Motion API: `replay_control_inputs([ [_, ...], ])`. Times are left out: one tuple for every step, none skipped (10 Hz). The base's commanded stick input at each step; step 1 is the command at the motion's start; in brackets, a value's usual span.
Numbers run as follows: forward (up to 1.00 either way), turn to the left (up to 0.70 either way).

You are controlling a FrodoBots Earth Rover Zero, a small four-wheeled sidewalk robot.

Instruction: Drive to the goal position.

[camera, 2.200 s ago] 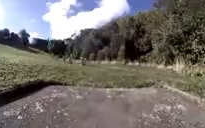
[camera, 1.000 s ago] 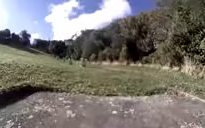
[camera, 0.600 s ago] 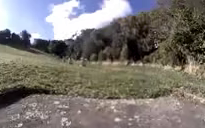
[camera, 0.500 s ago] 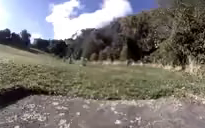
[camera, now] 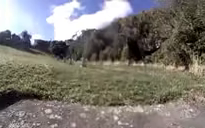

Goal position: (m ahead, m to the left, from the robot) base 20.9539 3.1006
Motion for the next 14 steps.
replay_control_inputs([
  [0.50, 0.00],
  [0.50, 0.00],
  [0.50, 0.00],
  [0.50, 0.00],
  [0.50, 0.00],
  [0.50, 0.00],
  [0.50, 0.00],
  [0.50, 0.00],
  [0.50, 0.00],
  [0.50, 0.00],
  [0.50, 0.00],
  [0.50, 0.00],
  [0.50, 0.00],
  [0.50, 0.00],
])
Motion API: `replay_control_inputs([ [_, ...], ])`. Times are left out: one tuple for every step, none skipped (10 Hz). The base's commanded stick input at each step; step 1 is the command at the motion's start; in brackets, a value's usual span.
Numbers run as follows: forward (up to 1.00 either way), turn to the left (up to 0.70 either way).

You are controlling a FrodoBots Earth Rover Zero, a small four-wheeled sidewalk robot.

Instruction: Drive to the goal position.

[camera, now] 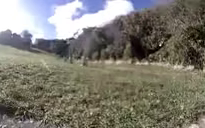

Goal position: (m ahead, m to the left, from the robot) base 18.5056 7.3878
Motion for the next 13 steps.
replay_control_inputs([
  [0.50, 0.00],
  [0.50, 0.00],
  [0.50, 0.00],
  [0.50, 0.00],
  [0.50, 0.00],
  [0.50, 0.00],
  [0.50, 0.00],
  [0.50, 0.00],
  [0.50, 0.00],
  [0.50, 0.00],
  [0.50, 0.00],
  [0.50, 0.00],
  [0.50, 0.00],
])
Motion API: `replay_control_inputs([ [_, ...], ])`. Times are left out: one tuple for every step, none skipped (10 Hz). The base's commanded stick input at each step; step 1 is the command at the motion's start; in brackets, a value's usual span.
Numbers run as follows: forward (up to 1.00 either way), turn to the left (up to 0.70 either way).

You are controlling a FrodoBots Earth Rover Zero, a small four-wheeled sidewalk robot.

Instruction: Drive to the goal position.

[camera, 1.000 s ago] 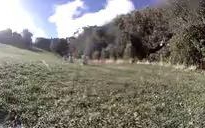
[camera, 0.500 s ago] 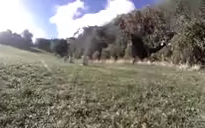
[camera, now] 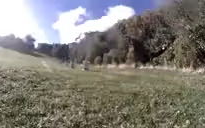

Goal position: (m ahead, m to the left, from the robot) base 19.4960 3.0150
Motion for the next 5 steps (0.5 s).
replay_control_inputs([
  [0.50, 0.00],
  [0.50, 0.00],
  [0.50, 0.00],
  [0.50, 0.00],
  [0.50, 0.00],
])
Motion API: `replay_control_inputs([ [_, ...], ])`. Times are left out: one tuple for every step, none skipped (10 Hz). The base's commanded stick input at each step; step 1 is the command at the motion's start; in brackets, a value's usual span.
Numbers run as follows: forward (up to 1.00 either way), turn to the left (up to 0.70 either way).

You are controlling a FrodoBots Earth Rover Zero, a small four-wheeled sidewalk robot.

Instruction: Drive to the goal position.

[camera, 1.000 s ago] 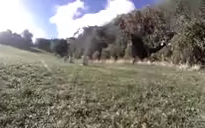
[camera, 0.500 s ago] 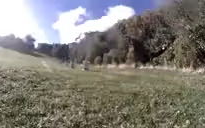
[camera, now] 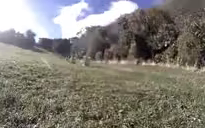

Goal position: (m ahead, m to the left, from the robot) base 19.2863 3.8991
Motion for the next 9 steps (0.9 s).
replay_control_inputs([
  [0.50, 0.00],
  [0.50, 0.00],
  [0.50, 0.00],
  [0.50, 0.00],
  [0.50, 0.00],
  [0.50, 0.00],
  [0.50, 0.00],
  [0.50, 0.00],
  [0.50, 0.00],
])
